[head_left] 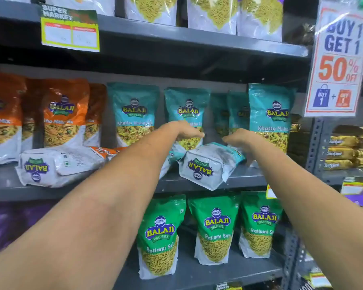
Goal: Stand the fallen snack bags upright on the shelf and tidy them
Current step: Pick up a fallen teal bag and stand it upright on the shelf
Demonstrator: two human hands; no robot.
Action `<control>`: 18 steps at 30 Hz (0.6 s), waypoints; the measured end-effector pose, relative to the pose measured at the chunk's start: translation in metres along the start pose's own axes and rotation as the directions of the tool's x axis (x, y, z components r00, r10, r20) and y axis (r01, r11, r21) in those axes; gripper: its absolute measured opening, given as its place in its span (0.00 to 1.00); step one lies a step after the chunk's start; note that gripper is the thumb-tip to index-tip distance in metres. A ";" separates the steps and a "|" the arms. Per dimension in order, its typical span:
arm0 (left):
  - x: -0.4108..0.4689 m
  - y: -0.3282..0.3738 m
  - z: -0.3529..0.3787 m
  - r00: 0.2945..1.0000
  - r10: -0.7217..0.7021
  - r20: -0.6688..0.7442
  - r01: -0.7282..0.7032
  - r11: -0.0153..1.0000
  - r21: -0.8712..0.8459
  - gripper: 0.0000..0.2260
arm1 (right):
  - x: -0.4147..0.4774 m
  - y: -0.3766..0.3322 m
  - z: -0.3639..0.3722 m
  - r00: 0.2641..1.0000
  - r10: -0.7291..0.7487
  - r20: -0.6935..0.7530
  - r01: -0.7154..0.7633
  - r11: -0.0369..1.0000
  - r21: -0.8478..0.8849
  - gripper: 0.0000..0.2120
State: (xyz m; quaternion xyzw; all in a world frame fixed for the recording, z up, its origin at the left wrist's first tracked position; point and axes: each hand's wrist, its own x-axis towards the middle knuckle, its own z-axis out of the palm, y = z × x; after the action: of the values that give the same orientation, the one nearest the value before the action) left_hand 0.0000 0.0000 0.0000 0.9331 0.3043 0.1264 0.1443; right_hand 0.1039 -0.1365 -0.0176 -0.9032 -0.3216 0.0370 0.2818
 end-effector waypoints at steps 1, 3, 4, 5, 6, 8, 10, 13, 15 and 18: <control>-0.001 0.002 0.003 0.993 -0.025 0.115 0.030 0.999 -0.045 0.30 | -0.002 0.001 0.002 0.996 0.039 0.084 -0.045 0.997 0.070 0.14; 0.003 0.008 0.011 0.956 -0.049 0.290 0.065 0.997 -0.046 0.27 | -0.006 0.004 0.003 0.977 0.084 0.196 -0.114 0.983 0.146 0.14; 0.005 0.011 0.014 0.941 -0.054 0.333 0.073 0.996 -0.044 0.25 | -0.007 0.006 0.005 0.969 0.103 0.224 -0.150 0.967 0.205 0.17; 0.008 0.014 0.016 0.932 -0.051 0.359 0.067 0.997 -0.032 0.23 | -0.007 0.008 0.007 0.963 0.113 0.245 -0.179 0.947 0.266 0.21; 0.008 0.016 0.017 0.928 -0.050 0.369 0.065 0.997 -0.030 0.23 | -0.006 0.010 0.009 0.960 0.117 0.254 -0.197 0.928 0.315 0.24; 0.014 0.016 0.016 0.927 -0.052 0.372 0.074 0.996 -0.045 0.25 | -0.003 0.013 0.012 0.955 0.113 0.275 -0.208 0.916 0.344 0.24; 0.019 0.013 0.016 0.927 -0.074 0.367 0.110 0.991 -0.080 0.25 | 0.004 0.017 0.017 0.954 0.104 0.280 -0.205 0.910 0.361 0.23; 0.026 0.011 0.019 0.924 -0.055 0.378 0.098 0.991 -0.094 0.20 | 0.015 0.023 0.023 0.964 0.085 0.252 -0.187 0.890 0.415 0.23; 0.028 0.011 0.020 0.917 -0.060 0.394 0.113 0.987 -0.113 0.17 | 0.018 0.025 0.025 0.972 0.061 0.227 -0.157 0.886 0.436 0.22; 0.031 0.009 0.022 0.886 -0.137 0.444 0.261 0.938 -0.230 0.18 | 0.018 0.029 0.026 0.980 0.034 0.194 -0.121 0.882 0.455 0.20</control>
State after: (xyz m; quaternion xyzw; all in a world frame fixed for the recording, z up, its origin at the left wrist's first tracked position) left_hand 0.0362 0.0078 -0.0132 0.8712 0.3397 -0.0512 0.3506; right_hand 0.1279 -0.1314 -0.0532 -0.8145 -0.2911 0.2057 0.4577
